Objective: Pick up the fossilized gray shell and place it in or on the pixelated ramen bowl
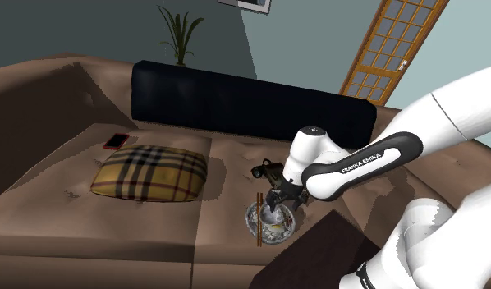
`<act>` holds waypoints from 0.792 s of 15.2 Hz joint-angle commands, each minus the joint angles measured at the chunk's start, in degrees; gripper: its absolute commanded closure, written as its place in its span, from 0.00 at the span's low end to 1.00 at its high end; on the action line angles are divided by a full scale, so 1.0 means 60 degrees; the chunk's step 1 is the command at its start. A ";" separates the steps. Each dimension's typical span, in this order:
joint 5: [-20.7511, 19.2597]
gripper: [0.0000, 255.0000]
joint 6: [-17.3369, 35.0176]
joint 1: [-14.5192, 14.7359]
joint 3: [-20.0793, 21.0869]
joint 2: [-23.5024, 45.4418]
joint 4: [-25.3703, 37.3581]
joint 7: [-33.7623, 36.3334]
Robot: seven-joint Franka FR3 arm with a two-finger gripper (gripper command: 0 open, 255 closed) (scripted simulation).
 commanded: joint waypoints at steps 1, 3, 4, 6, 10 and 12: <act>0.0000 0.00 0.0000 0.0000 0.0000 0.0000 0.0000 0.0000; -0.0062 0.00 -0.0935 -0.0045 0.0059 -0.0751 0.0186 0.0056; -0.0076 0.00 -0.1391 -0.0059 0.0089 -0.1088 0.0306 0.0075; -0.0080 0.00 -0.1744 -0.0071 0.0115 -0.1336 0.0411 0.0085; -0.0080 0.00 -0.1744 -0.0071 0.0115 -0.1336 0.0411 0.0085; -0.0080 0.00 -0.1744 -0.0071 0.0115 -0.1336 0.0411 0.0085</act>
